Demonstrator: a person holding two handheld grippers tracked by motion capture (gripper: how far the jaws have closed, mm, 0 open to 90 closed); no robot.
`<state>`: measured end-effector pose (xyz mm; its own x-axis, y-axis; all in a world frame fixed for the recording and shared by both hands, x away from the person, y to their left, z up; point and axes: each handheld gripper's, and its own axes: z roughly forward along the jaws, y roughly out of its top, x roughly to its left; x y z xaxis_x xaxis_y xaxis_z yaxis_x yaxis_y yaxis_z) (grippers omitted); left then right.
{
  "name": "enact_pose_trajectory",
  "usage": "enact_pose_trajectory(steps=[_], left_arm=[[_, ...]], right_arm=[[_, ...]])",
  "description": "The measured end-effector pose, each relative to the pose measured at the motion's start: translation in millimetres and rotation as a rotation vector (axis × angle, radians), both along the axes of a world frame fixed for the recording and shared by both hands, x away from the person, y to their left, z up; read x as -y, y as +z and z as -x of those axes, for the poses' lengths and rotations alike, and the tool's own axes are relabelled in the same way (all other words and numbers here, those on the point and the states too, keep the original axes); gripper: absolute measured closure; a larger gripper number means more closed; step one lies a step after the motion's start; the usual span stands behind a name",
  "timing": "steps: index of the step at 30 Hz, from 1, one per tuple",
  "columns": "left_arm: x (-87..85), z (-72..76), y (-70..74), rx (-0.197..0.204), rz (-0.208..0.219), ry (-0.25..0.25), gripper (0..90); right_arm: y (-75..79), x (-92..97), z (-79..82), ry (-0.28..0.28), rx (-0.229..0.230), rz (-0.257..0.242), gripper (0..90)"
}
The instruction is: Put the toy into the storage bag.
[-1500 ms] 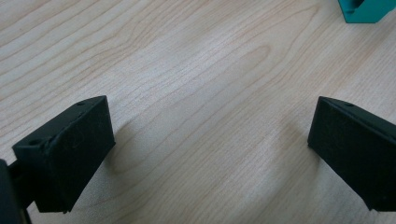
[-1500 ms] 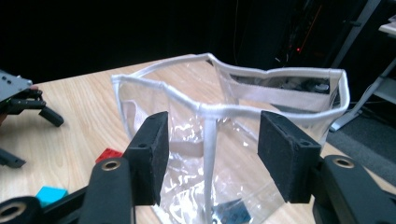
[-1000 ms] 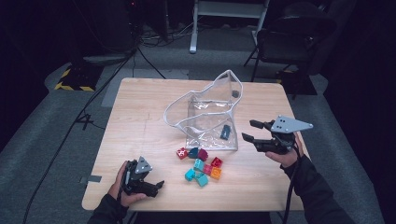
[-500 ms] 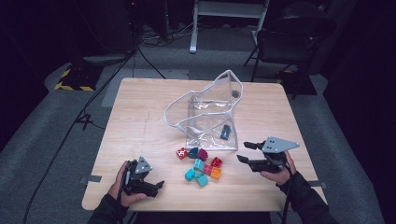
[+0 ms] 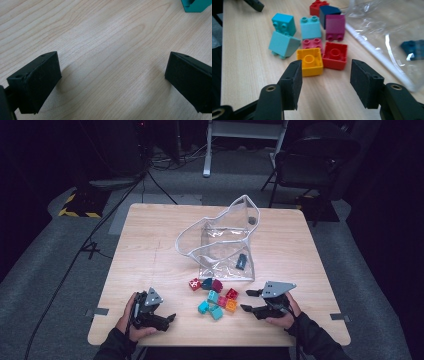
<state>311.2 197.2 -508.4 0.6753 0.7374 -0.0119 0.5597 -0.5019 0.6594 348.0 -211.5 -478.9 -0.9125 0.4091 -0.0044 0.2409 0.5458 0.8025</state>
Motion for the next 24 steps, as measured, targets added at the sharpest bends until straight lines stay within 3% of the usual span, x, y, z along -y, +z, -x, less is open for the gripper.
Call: enact_pose_trajectory(steps=[6,13,18,24], left_arm=[[0.0,0.0,0.0,0.000,0.001,0.000,0.6],[0.0,0.0,0.0,0.000,0.001,0.000,0.6],[0.0,0.0,0.0,0.000,0.001,0.000,0.6],[-0.1,0.0,0.0,0.001,0.000,-0.001,0.6]], right_arm=[[-13.1,-16.9,4.4,0.050,-0.018,0.036,44.8],[-22.7,-30.3,2.6,0.043,-0.022,0.070,44.9],[-23.8,-34.8,1.1,0.039,-0.021,0.069,46.2],[-25.5,-40.0,1.8,0.031,0.005,0.086,58.1]])
